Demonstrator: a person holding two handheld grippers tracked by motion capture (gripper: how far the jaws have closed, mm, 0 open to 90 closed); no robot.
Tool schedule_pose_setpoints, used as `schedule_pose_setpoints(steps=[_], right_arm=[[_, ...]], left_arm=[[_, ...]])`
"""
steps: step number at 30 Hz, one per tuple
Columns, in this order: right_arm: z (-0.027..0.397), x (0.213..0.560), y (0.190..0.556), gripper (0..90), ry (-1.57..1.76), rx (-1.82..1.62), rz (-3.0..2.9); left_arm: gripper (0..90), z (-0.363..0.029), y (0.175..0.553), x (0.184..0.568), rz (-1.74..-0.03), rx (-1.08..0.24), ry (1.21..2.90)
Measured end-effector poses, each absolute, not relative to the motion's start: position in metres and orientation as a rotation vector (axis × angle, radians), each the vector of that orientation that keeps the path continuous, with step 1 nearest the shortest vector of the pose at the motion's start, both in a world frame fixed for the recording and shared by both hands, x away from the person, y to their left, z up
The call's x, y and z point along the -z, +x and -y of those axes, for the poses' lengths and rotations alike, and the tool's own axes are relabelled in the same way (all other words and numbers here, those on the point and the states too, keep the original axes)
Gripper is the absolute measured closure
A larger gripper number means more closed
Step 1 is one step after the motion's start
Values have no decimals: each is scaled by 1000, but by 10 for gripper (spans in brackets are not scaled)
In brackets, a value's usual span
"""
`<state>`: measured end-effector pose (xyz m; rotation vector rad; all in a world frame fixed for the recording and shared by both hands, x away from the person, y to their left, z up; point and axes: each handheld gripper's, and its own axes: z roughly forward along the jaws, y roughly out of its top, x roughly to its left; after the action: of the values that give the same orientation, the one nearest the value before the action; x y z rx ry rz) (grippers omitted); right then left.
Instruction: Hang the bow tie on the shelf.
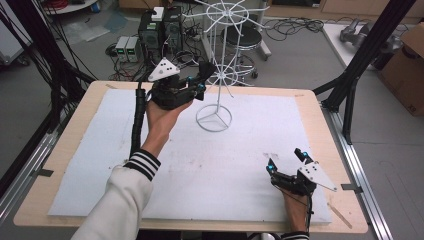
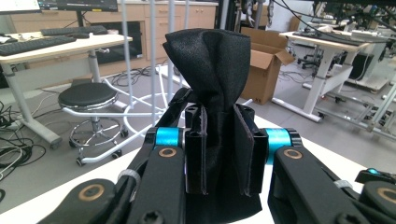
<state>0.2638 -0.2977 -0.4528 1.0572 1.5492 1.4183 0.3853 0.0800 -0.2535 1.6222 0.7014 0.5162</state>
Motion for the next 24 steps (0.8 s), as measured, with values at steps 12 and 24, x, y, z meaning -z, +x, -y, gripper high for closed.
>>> schedule_pose_setpoints(steps=[12,24], right_arm=[[298,453,263,11,1053,-1418,-1549],[298,453,263,11,1057,-1419,-1547]], left_arm=[[756,-65,387,258,-686,-517,1633],[755,-53,388,268,-674,-514,1671]])
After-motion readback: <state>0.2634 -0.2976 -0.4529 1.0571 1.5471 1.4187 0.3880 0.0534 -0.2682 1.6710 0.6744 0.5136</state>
